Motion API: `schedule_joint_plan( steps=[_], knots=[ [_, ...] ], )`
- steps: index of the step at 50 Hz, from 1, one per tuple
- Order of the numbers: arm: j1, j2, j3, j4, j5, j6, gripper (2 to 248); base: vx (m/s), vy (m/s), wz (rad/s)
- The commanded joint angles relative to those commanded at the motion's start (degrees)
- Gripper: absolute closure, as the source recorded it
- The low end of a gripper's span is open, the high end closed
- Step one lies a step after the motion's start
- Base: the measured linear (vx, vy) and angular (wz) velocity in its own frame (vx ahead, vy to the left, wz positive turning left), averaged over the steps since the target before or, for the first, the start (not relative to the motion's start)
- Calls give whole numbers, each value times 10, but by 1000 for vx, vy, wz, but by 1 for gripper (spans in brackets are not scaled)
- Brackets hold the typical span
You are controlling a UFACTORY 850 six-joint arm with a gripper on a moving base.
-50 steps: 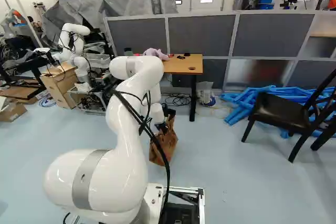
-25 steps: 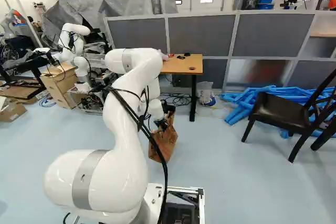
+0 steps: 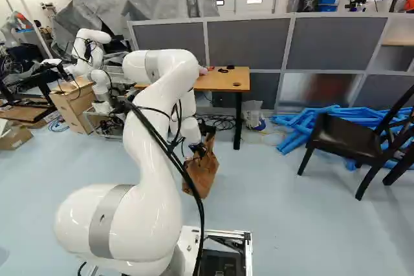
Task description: Pick up the bag on the ground and place it on the table
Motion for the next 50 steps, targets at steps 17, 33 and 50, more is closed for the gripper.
schedule_joint_plan(
  steps=[17,33,50],
  knots=[
    [0,36,26,0,0,0,229,0,0,0],
    [0,70,48,0,0,0,229,0,0,0],
    [0,105,69,0,0,0,229,0,0,0]
  ],
)
